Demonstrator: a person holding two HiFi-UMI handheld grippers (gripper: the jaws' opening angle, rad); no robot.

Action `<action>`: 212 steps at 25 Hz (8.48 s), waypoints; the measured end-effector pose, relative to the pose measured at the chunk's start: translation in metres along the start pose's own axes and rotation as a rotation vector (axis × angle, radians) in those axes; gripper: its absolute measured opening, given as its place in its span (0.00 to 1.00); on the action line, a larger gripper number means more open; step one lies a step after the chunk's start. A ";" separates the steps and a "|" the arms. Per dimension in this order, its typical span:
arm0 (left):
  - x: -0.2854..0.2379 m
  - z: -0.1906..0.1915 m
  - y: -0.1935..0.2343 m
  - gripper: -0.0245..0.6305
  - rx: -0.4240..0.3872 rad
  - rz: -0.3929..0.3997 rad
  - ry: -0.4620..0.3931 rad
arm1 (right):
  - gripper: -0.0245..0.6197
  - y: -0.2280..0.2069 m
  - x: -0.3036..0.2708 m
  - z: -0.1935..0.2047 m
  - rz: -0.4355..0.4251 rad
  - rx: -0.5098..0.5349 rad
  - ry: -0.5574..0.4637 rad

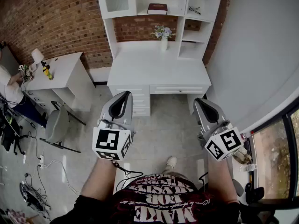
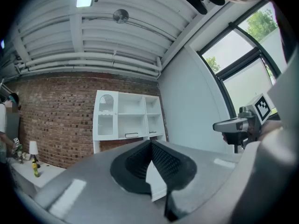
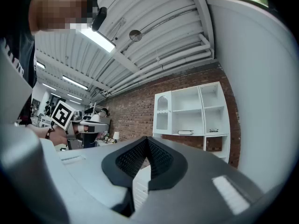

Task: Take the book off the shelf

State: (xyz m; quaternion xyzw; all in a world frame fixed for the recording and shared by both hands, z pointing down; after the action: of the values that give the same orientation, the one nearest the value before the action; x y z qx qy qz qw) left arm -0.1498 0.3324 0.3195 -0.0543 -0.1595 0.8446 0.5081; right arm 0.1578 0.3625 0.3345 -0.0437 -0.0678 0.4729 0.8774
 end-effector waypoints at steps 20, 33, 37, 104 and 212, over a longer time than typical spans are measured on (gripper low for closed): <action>0.044 0.034 0.017 0.04 0.050 -0.028 0.082 | 0.08 0.033 -0.005 0.002 -0.094 -0.040 0.024; 0.008 0.060 0.017 0.04 0.054 -0.010 0.137 | 0.08 -0.004 -0.030 0.010 -0.092 -0.105 0.019; -0.019 0.066 0.023 0.04 0.049 -0.023 0.138 | 0.08 -0.032 -0.052 0.012 -0.092 -0.118 0.017; -0.366 0.135 0.186 0.04 0.128 -0.059 0.100 | 0.08 -0.269 -0.355 0.010 -0.069 -0.168 0.025; -0.727 0.158 0.226 0.48 0.063 0.248 0.099 | 0.66 -0.491 -0.646 -0.007 -0.341 -0.448 0.150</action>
State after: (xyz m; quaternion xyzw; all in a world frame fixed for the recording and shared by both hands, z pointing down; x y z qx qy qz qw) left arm -0.0330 -0.4363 0.3441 -0.0993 -0.0997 0.9019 0.4085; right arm 0.2124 -0.4475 0.3467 -0.2594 -0.1118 0.2871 0.9153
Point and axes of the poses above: the fingertips, and each gripper's own axes: x backward along the fingers, y to its left, z out of its underside, the point moved 10 cm from there along x, backward along the fingers, and after that the axes turned 12 degrees about -x, right-handed, at the moved point
